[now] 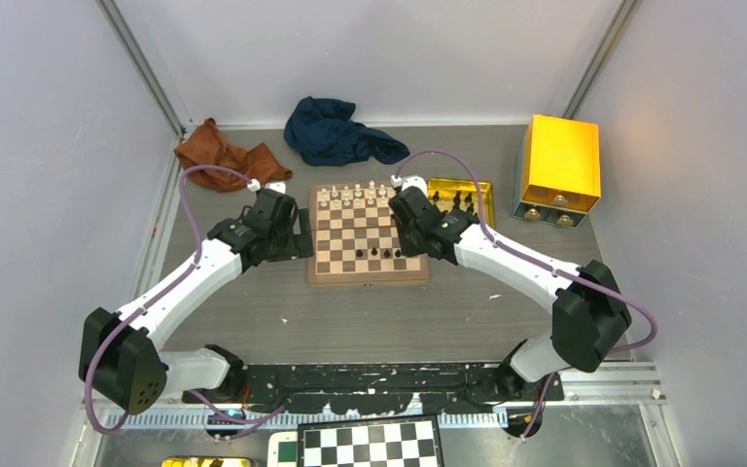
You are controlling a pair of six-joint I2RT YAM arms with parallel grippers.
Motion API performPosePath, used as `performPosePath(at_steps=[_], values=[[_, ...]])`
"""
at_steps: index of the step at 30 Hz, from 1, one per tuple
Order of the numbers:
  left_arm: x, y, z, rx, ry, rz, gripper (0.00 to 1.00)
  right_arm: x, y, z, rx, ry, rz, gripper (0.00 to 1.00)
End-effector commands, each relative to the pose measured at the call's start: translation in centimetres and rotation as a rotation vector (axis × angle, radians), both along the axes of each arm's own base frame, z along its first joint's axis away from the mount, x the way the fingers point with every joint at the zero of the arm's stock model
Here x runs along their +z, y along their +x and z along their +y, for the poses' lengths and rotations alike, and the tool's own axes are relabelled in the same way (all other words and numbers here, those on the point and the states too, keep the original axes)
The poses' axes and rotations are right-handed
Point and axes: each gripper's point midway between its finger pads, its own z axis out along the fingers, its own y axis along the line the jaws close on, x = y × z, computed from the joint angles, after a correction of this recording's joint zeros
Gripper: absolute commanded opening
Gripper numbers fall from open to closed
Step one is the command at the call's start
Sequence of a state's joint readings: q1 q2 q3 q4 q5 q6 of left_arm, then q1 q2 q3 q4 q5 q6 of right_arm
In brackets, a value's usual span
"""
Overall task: Set up the chess pieces on the board
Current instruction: Place the chess piece on the chessboard.
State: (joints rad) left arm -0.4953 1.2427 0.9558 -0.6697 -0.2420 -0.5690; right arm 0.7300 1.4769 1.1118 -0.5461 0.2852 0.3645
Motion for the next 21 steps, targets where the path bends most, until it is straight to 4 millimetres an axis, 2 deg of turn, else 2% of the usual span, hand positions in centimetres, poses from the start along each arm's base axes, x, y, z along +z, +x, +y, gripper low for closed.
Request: performPosePath(at_steps=[1, 9, 21], values=[[1.3, 0.6, -0.3, 0.011, -0.045, -0.057, 0.95, 1.0, -0.7, 0.6, -0.025, 0.040, -0.039, 0.05], [1.4, 0.6, -0.3, 0.014, -0.047, -0.056, 0.95, -1.1, -1.8, 1.8, 0.000, 0.029, -0.011, 0.05], [1.4, 0.4, -0.1, 0.016, -0.043, -0.056, 0.94, -3.9, -1.2, 2.2, 0.012, -0.005, 0.001, 0.05]])
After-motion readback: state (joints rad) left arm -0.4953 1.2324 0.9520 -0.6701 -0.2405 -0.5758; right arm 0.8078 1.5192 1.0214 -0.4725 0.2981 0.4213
